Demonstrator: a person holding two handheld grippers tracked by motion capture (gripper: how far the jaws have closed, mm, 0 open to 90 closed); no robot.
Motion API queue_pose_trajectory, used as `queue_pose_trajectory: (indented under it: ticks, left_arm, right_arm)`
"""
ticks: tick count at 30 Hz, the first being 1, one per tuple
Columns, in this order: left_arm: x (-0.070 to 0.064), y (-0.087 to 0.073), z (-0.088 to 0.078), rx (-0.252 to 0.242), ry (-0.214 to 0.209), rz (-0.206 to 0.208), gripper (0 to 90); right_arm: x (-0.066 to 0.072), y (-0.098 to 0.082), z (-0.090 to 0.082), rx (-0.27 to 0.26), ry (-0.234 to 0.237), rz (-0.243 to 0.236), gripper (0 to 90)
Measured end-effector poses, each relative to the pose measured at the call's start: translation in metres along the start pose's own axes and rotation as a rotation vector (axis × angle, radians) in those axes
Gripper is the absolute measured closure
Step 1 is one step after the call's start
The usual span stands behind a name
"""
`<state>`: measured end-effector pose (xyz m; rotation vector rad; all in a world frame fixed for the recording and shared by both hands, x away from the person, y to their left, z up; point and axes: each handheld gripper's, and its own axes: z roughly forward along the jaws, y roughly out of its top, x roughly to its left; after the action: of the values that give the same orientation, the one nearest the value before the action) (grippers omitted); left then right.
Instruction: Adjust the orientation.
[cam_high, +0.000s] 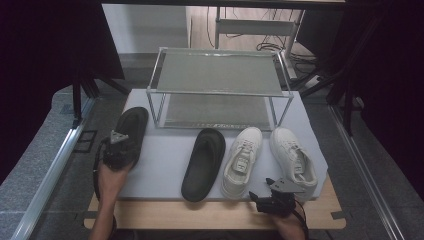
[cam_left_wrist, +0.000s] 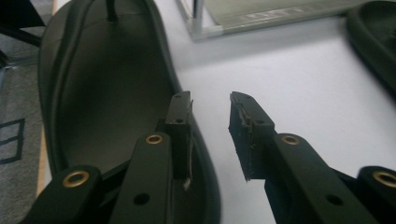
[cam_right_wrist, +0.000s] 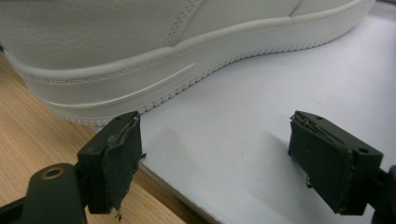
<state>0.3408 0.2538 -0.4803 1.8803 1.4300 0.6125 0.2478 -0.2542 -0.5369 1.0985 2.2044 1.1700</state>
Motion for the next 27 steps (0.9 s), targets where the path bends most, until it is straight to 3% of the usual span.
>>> queue_pose_trajectory:
  ticks: [11, 27]
  left_arm:
    - [0.011, 0.018, 0.026, 0.020, 0.025, -0.021, 70.4]
    - [0.015, 0.025, 0.050, 0.079, 0.056, -0.047, 75.1]
  right_arm:
    - [0.000, 0.000, 0.000, -0.001, 0.002, -0.002, 17.6]
    - [0.000, 0.000, 0.000, -0.002, 0.002, -0.001, 17.6]
